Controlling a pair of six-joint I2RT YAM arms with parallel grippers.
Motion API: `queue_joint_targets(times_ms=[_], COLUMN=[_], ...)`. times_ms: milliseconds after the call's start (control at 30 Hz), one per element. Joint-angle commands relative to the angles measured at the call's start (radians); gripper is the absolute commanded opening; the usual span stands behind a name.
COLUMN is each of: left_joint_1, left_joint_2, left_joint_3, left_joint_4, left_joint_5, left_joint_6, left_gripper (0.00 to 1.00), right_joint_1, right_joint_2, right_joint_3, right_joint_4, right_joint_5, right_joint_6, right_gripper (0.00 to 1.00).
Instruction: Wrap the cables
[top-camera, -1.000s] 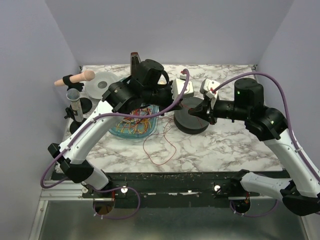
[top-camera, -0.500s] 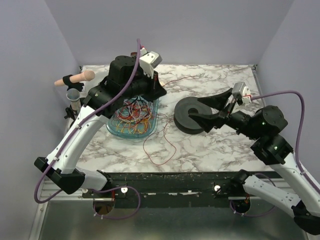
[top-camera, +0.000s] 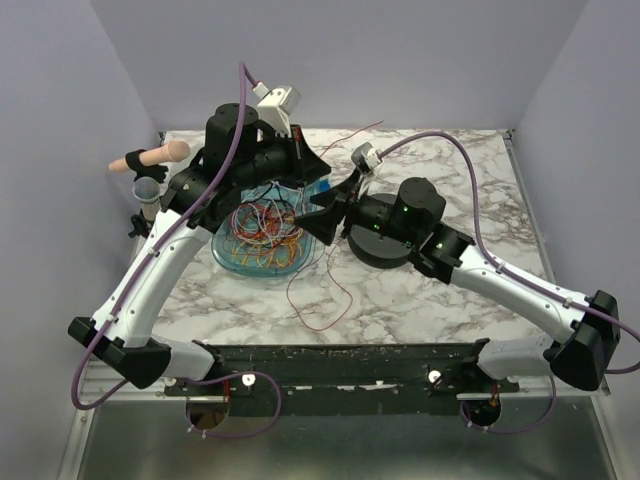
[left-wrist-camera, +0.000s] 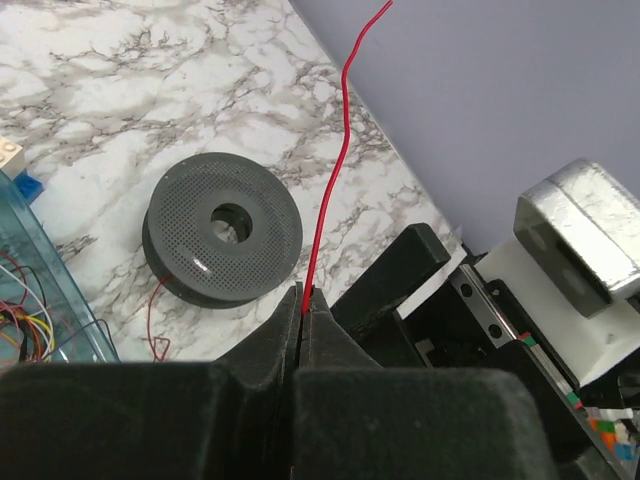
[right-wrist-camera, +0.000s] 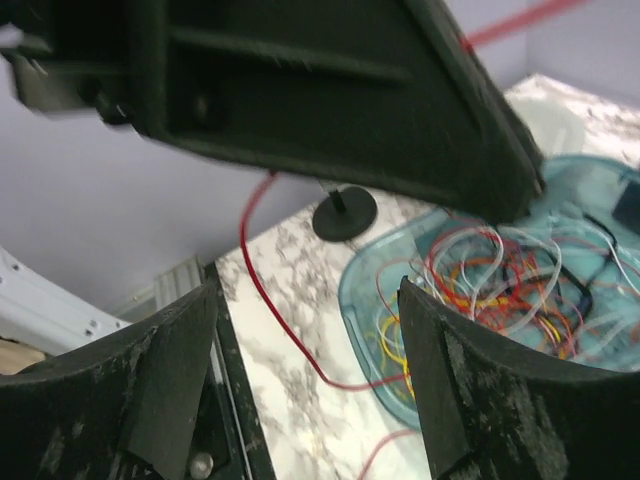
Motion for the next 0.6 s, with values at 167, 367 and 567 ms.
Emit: queue_joint_targets(times_ms=[167, 367, 567], left_joint_1=[0.067, 0.101, 0.130], left_joint_2=[-0.013, -0.025, -0.034], left_joint_3=[-0.003, -0.029, -0.067], left_joint_4=[0.095, 0.156, 0.198], left_joint_5=[0.121, 0.190, 0.239], left_joint_6=[-0.116, -0.133, -0.162], left_gripper=[0.00, 0.00, 0.00], right_joint_1=[0.008, 0.019, 0.019], right_joint_2=[0.092, 0.014, -0.037], right_joint_3=[0.027, -0.062, -0.055], right_joint_4=[0.237, 0.146, -0.008], right_joint_5=[-0.152, -0.157, -0.157], right_joint_6=[0.088, 0.010, -0.079], right_gripper=[0.03, 0.01, 0.01])
